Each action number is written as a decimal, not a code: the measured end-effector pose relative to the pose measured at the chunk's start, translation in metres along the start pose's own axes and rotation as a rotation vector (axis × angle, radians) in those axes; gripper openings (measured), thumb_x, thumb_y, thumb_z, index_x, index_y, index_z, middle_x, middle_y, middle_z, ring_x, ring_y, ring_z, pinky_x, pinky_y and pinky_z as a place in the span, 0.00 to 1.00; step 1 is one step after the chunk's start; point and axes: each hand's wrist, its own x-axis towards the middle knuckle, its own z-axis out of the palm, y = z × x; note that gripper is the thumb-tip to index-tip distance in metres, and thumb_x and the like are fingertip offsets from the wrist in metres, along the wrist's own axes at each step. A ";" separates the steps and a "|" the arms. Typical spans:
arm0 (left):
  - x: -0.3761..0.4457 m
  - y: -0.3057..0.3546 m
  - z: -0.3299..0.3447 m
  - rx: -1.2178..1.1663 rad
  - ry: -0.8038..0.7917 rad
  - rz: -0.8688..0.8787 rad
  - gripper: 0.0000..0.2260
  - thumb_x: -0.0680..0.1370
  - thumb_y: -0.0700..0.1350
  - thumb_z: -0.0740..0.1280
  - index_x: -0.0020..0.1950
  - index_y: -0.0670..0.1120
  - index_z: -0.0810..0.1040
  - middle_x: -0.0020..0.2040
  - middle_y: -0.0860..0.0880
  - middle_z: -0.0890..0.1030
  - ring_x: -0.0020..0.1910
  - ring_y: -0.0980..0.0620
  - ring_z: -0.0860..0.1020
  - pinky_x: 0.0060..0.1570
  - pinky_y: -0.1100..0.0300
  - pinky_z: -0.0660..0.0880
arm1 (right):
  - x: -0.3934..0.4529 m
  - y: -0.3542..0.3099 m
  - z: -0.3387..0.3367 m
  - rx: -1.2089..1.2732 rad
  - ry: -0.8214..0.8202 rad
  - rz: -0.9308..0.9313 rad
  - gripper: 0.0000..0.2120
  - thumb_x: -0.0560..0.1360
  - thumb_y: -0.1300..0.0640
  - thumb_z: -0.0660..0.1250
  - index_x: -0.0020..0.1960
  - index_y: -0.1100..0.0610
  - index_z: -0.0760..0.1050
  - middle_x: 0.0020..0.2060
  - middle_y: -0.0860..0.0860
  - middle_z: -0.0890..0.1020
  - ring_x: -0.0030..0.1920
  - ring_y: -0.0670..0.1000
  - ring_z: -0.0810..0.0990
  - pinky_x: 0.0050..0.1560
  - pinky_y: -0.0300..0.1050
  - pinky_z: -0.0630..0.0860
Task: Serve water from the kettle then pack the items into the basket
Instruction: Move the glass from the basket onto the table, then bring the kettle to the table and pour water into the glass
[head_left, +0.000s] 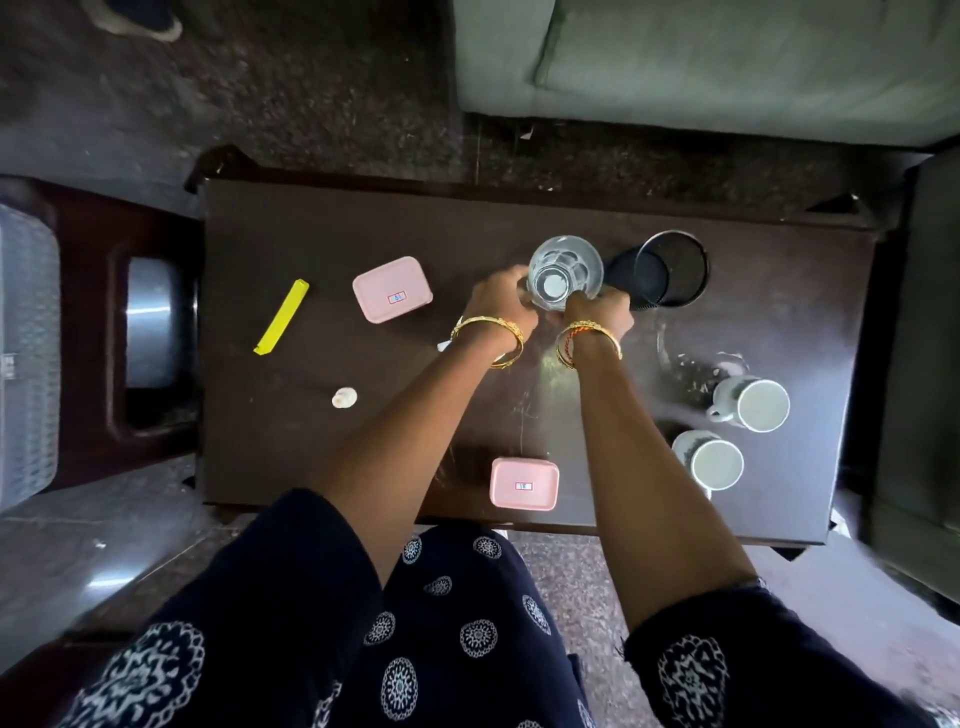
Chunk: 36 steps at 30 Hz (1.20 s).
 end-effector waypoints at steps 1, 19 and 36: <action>0.001 -0.002 0.001 -0.011 -0.014 -0.004 0.23 0.71 0.33 0.64 0.66 0.46 0.72 0.55 0.44 0.83 0.56 0.45 0.80 0.60 0.53 0.75 | 0.001 0.000 0.001 0.006 -0.010 0.016 0.11 0.72 0.64 0.63 0.53 0.62 0.78 0.46 0.57 0.84 0.29 0.50 0.78 0.41 0.40 0.80; -0.114 -0.119 -0.081 -0.154 0.666 0.154 0.10 0.77 0.42 0.58 0.50 0.40 0.77 0.43 0.40 0.82 0.42 0.39 0.79 0.45 0.46 0.77 | -0.151 0.025 0.023 0.016 0.212 -0.760 0.15 0.76 0.61 0.62 0.32 0.67 0.74 0.29 0.64 0.77 0.30 0.60 0.72 0.34 0.44 0.62; -0.266 -0.434 -0.297 -1.149 1.184 -0.631 0.12 0.80 0.53 0.54 0.52 0.44 0.67 0.52 0.32 0.80 0.43 0.36 0.79 0.54 0.43 0.76 | -0.504 0.054 0.277 -0.164 -0.872 -0.825 0.14 0.70 0.49 0.72 0.46 0.59 0.79 0.47 0.55 0.81 0.49 0.51 0.79 0.53 0.44 0.74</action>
